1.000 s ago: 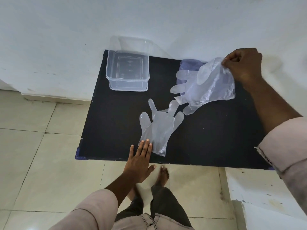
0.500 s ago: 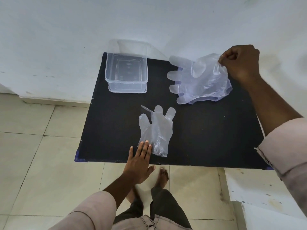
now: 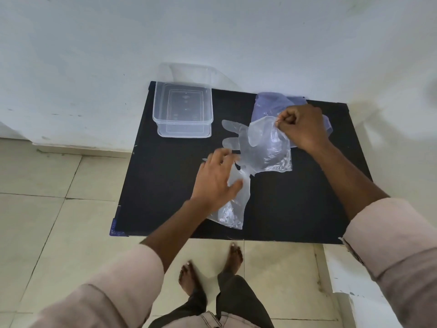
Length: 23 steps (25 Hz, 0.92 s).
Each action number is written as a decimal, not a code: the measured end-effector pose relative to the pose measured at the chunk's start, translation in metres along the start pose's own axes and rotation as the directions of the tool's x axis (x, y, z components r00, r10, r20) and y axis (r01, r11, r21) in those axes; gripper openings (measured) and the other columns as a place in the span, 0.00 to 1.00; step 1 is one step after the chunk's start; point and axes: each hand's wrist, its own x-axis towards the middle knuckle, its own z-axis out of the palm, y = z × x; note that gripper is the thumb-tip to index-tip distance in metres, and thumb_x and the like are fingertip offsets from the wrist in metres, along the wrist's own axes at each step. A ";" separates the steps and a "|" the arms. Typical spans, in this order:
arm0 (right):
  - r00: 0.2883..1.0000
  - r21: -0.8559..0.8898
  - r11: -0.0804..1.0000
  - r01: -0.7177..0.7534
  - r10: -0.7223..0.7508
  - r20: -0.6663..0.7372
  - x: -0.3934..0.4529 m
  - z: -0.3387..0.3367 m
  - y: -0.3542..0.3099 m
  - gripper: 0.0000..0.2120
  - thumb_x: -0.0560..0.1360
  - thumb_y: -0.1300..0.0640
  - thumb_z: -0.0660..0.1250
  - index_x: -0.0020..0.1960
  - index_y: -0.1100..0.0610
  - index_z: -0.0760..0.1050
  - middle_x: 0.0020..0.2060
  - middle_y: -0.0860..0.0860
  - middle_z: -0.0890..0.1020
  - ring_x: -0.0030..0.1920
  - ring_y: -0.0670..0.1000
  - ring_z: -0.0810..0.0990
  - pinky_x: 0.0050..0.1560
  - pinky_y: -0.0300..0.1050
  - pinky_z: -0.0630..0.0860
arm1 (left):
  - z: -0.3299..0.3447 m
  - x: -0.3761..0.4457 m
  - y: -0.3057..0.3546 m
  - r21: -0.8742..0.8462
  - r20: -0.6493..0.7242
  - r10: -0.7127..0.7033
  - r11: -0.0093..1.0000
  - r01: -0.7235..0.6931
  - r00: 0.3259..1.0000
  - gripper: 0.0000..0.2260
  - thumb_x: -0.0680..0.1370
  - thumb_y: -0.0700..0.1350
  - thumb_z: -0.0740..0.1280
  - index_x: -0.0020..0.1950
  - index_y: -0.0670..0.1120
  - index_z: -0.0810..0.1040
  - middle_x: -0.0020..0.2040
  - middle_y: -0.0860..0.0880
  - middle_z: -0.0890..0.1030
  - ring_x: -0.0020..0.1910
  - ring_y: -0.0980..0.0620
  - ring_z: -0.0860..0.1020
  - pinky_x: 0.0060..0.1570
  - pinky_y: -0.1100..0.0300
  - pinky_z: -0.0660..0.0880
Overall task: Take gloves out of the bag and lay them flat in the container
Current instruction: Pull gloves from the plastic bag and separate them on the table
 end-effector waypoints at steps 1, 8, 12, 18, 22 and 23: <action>1.000 0.024 1.000 0.001 -0.002 0.014 0.001 -0.002 -0.003 0.04 0.73 0.59 0.71 0.42 0.59 0.83 0.38 0.55 0.86 0.38 0.52 0.83 0.48 0.47 0.81 | -0.010 0.019 0.008 -0.032 -0.069 0.021 0.999 -0.023 0.997 0.25 0.71 0.56 0.71 0.65 0.50 0.73 0.67 0.46 0.73 0.63 0.46 0.72 0.62 0.49 0.72; 0.990 0.065 0.992 0.111 -0.116 0.079 0.004 -0.020 -0.022 0.03 0.72 0.59 0.72 0.42 0.59 0.83 0.38 0.56 0.86 0.39 0.54 0.84 0.46 0.43 0.79 | -0.041 0.096 0.029 -0.142 -0.196 -0.155 0.981 0.129 0.968 0.28 0.69 0.63 0.70 0.64 0.51 0.73 0.65 0.47 0.73 0.64 0.46 0.71 0.60 0.48 0.70; 0.970 0.059 0.975 0.214 -0.220 0.101 0.002 -0.026 -0.035 0.03 0.72 0.60 0.71 0.40 0.56 0.83 0.35 0.50 0.85 0.37 0.49 0.83 0.42 0.38 0.77 | -0.044 0.108 0.033 -0.008 -0.213 -0.092 0.996 0.092 0.973 0.27 0.69 0.63 0.69 0.62 0.51 0.75 0.62 0.47 0.74 0.61 0.45 0.72 0.57 0.49 0.69; 0.934 -0.002 0.947 0.322 -0.317 0.166 0.002 -0.030 -0.053 0.04 0.73 0.61 0.69 0.44 0.58 0.83 0.38 0.54 0.86 0.38 0.53 0.83 0.45 0.53 0.80 | -0.053 0.115 0.026 0.070 -0.212 -0.050 0.995 0.067 0.976 0.14 0.70 0.55 0.70 0.51 0.50 0.80 0.55 0.49 0.78 0.57 0.47 0.73 0.52 0.53 0.68; 0.916 -0.007 0.937 0.350 -0.341 0.210 0.005 -0.032 -0.063 0.05 0.73 0.62 0.68 0.43 0.56 0.83 0.37 0.52 0.85 0.39 0.52 0.82 0.45 0.54 0.80 | -0.067 0.110 0.005 0.111 -0.148 -0.055 0.991 0.072 0.988 0.08 0.72 0.48 0.69 0.50 0.49 0.81 0.52 0.47 0.80 0.56 0.45 0.74 0.52 0.51 0.70; 0.912 -0.013 0.933 0.359 -0.348 0.217 0.006 -0.032 -0.065 0.05 0.73 0.62 0.68 0.43 0.56 0.82 0.37 0.52 0.85 0.39 0.52 0.82 0.45 0.53 0.79 | -0.073 0.109 0.000 0.126 -0.138 -0.060 0.989 0.078 0.989 0.08 0.72 0.45 0.69 0.51 0.49 0.82 0.52 0.47 0.80 0.56 0.44 0.74 0.53 0.50 0.71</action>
